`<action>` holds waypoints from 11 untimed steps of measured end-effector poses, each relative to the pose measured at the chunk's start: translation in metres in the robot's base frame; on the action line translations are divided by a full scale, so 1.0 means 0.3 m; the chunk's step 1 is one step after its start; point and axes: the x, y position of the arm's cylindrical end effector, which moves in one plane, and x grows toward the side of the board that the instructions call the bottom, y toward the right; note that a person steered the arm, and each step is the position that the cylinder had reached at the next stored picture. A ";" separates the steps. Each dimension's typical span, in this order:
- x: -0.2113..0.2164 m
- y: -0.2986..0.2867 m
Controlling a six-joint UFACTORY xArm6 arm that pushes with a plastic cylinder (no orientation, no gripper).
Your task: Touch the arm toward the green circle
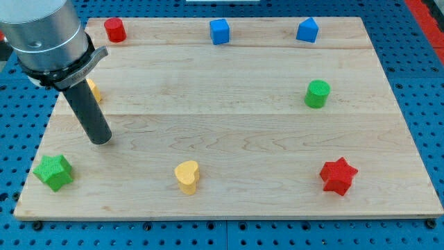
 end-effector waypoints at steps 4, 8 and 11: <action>0.003 -0.014; -0.127 0.614; -0.281 1.126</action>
